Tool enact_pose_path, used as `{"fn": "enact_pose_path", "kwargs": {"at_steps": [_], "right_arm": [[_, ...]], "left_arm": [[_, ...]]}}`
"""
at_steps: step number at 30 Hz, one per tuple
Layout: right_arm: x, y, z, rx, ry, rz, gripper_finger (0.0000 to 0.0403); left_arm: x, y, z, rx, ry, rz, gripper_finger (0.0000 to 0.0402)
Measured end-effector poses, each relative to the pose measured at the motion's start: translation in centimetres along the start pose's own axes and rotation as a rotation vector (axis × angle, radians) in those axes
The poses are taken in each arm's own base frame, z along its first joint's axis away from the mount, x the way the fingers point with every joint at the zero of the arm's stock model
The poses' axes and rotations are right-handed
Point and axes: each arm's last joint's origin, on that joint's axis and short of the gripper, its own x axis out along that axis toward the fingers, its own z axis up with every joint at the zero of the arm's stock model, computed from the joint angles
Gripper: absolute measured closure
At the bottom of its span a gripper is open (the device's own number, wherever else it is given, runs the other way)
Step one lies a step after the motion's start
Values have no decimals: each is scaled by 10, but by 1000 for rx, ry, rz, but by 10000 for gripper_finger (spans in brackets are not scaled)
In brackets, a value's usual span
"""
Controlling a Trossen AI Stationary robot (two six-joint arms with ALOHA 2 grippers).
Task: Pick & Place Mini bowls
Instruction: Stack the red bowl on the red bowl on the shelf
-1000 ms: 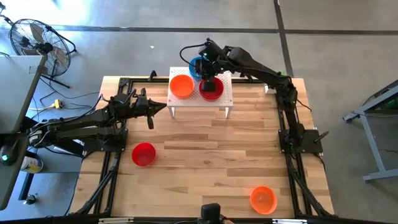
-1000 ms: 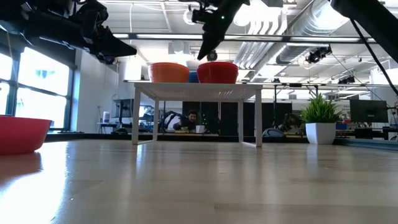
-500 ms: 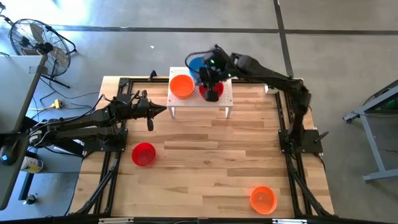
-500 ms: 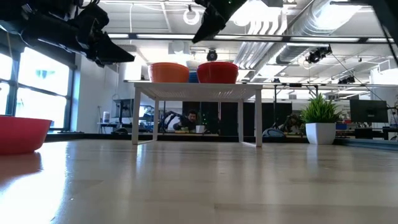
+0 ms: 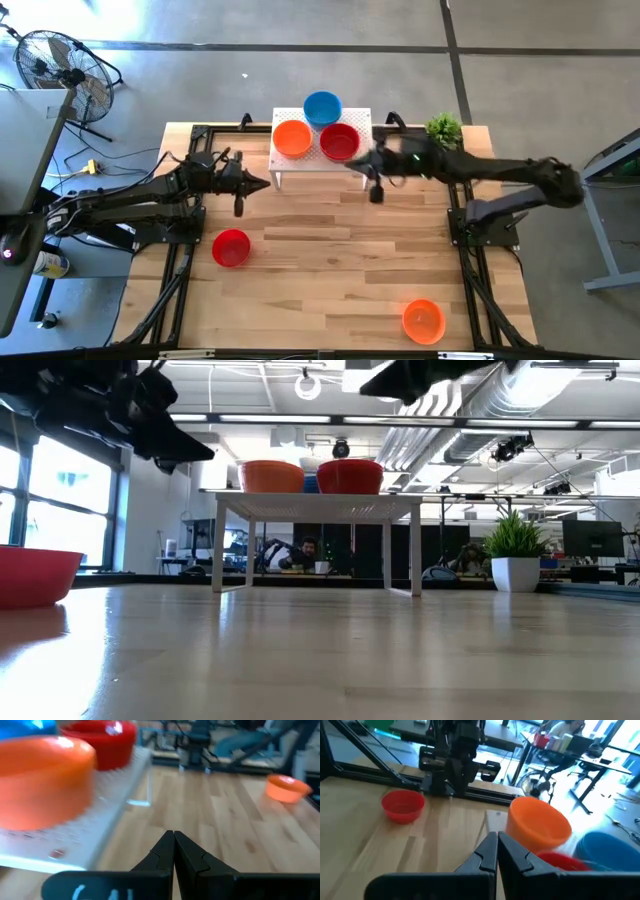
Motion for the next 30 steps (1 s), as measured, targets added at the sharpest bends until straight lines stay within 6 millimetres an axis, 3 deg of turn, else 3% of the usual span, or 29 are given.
{"fn": "enact_pose_path", "kwargs": {"at_steps": [7,16,24,30], "right_arm": [[-36,34,-37,10,-118,-53,403],[-47,49,-86,13,-203,-82,403],[-48,50,-92,14,-214,-84,403],[-48,52,-92,7,-220,-50,403]], "left_arm": [[-1,-2,5,-57,143,-73,401],[-4,-20,26,-83,349,-125,385],[2,-47,28,-74,683,-191,307],[16,-61,14,-91,893,-238,264]]}}
